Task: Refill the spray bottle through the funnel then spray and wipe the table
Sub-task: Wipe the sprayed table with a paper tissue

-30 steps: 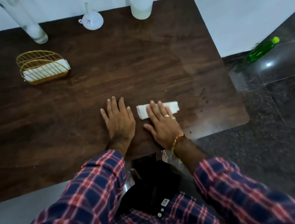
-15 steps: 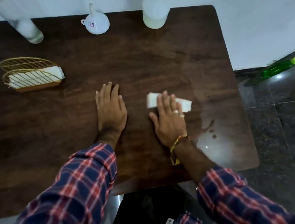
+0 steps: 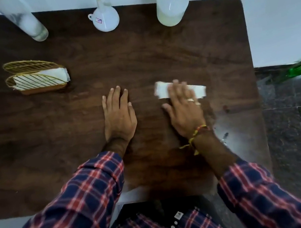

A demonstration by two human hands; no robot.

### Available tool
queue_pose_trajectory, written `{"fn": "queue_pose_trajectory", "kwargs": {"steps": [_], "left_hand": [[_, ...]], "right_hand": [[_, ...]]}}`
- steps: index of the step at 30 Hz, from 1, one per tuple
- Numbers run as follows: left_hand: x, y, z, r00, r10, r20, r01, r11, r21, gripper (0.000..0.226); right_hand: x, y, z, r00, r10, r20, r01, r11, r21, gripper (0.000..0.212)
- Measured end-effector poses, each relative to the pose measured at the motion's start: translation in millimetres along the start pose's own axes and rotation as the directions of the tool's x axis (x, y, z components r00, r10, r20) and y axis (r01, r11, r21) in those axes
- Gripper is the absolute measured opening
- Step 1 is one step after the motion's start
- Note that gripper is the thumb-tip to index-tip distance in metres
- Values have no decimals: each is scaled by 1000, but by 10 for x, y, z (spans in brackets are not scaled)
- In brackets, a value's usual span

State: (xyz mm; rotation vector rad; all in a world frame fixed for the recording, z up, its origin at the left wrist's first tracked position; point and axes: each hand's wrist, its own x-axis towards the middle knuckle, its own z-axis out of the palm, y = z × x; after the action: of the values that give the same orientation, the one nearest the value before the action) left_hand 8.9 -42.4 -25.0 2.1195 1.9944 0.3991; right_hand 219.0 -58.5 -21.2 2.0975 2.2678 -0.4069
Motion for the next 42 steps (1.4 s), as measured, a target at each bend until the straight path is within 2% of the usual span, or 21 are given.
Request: {"fn": "queue_pose_trajectory", "kwargs": {"steps": [2, 3, 5, 8, 10, 12, 15, 17, 19, 23, 25, 28, 30, 31, 33, 35, 37, 38, 39, 42], "left_hand": [[-6, 5, 7, 1000, 5, 5, -5, 1000, -2, 44], [-3, 8, 10, 1000, 8, 5, -8, 1000, -7, 44], [12, 14, -5, 1000, 13, 13, -12, 1000, -15, 44], [-5, -3, -13, 999, 34, 16, -34, 998, -46, 44], [-26, -11, -34, 998, 53, 15, -52, 995, -90, 43], [-58, -21, -69, 996, 83, 13, -81, 987, -137, 43], [-175, -39, -121, 990, 141, 30, -132, 970, -204, 43], [-389, -51, -181, 990, 138, 37, -124, 959, -256, 44], [-668, -95, -279, 994, 106, 8, -97, 942, -322, 45], [-1021, -499, -520, 999, -48, -19, 38, 926, -376, 47], [-1053, -800, -664, 989, -121, 82, 144, 911, -387, 47], [-1089, -1175, -841, 976, -2, 218, 73, 946, -315, 46], [-1159, -1330, -906, 973, -26, 230, 91, 956, -279, 42], [-1201, -1381, -938, 971, -84, 222, 147, 948, -281, 41], [-1297, -1460, -987, 961, -186, 205, 243, 921, -304, 41], [-1391, -1498, -1018, 958, -203, 200, 258, 918, -302, 41], [-1483, -1488, -1030, 964, -178, 197, 231, 929, -291, 42], [-1522, -1463, -1029, 966, -166, 197, 219, 931, -292, 42], [-1557, -1427, -1034, 967, -160, 196, 215, 931, -297, 43], [-1633, -1303, -1042, 963, -176, 205, 233, 924, -302, 43]], "right_hand": [[-70, 233, 9, 980, 195, -41, -194, 981, 26, 67], [-91, 255, 9, 969, 243, -46, -241, 970, 30, 67], [-203, 82, 43, 972, 230, -40, -228, 972, 53, 68], [-676, -308, 193, 992, 125, -31, -123, 991, 58, 67], [-1083, -423, 297, 980, 195, -30, -193, 980, 51, 67], [-1410, -486, 391, 918, 393, -51, -389, 918, 74, 66], [-1561, -775, 474, 755, 656, -17, -647, 749, 144, 71], [-1438, -1142, 471, 643, 765, 43, -751, 619, 231, 78], [-1253, -1557, 451, 588, 804, 88, -784, 539, 309, 85], [-1079, -2325, 435, 657, 733, 175, -740, 583, 334, 97], [-1090, -2644, 472, 699, 679, 226, -708, 611, 355, 95], [-1195, -3055, 617, 773, 585, 246, -634, 699, 331, 62], [-1296, -3229, 744, 856, 457, 243, -506, 837, 207, 61], [-1349, -3238, 752, 895, 379, 234, -420, 893, 161, 65], [-1488, -3047, 652, 961, 228, 158, -253, 955, 156, 61], [-1582, -2682, 442, 989, 143, 33, -147, 979, 144, 52], [-1666, -2261, 271, 976, 207, -66, -195, 968, 156, 31], [-1699, -2089, 221, 961, 272, -53, -257, 946, 197, 24], [-1708, -1965, 193, 948, 317, -10, -306, 923, 236, 23], [-1609, -1909, 198, 954, 284, 99, -301, 893, 334, 31]]}}
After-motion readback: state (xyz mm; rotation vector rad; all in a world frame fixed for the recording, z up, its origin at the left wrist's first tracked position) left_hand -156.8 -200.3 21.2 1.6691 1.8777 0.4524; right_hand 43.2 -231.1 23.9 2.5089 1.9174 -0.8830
